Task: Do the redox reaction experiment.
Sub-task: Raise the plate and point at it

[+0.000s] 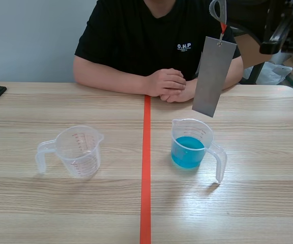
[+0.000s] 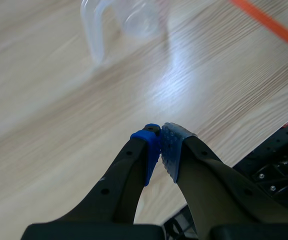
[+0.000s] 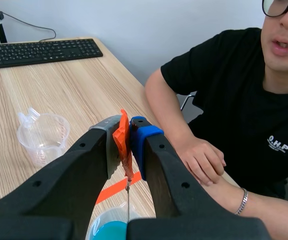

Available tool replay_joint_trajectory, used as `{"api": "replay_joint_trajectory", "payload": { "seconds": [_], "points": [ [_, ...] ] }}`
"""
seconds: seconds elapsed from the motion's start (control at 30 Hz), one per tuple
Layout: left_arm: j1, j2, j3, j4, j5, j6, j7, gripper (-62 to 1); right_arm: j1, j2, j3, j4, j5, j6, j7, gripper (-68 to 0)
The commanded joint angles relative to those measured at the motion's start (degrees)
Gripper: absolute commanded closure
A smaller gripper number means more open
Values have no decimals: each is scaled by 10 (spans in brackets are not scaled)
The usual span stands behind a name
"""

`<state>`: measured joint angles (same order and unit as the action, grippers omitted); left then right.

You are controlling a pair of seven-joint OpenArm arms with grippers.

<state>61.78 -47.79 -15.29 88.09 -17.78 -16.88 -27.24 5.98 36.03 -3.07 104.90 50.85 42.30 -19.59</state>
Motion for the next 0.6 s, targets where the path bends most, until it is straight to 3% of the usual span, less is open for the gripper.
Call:
{"api": "replay_joint_trajectory", "payload": {
  "seconds": [0.0,0.13,0.23,0.3,0.43,0.57],
  "points": [
    [-35,-22,5,16,-4,-13,7,-47,8,9,9,5,9,4,10,-15],
    [-120,-86,44,31,-5,-24,18,-47,8,9,9,5,9,4,10,-15],
    [-191,-111,83,43,-5,-24,33,-47,8,9,9,5,9,4,10,-15],
    [-241,-113,112,51,-3,-24,46,-47,8,9,9,5,9,4,10,-15],
    [-349,-108,195,57,31,-17,56,-47,8,9,9,5,9,4,11,-15],
    [-467,-71,296,55,87,-8,110,-47,8,8,9,5,9,4,11,-15]
  ]
}}
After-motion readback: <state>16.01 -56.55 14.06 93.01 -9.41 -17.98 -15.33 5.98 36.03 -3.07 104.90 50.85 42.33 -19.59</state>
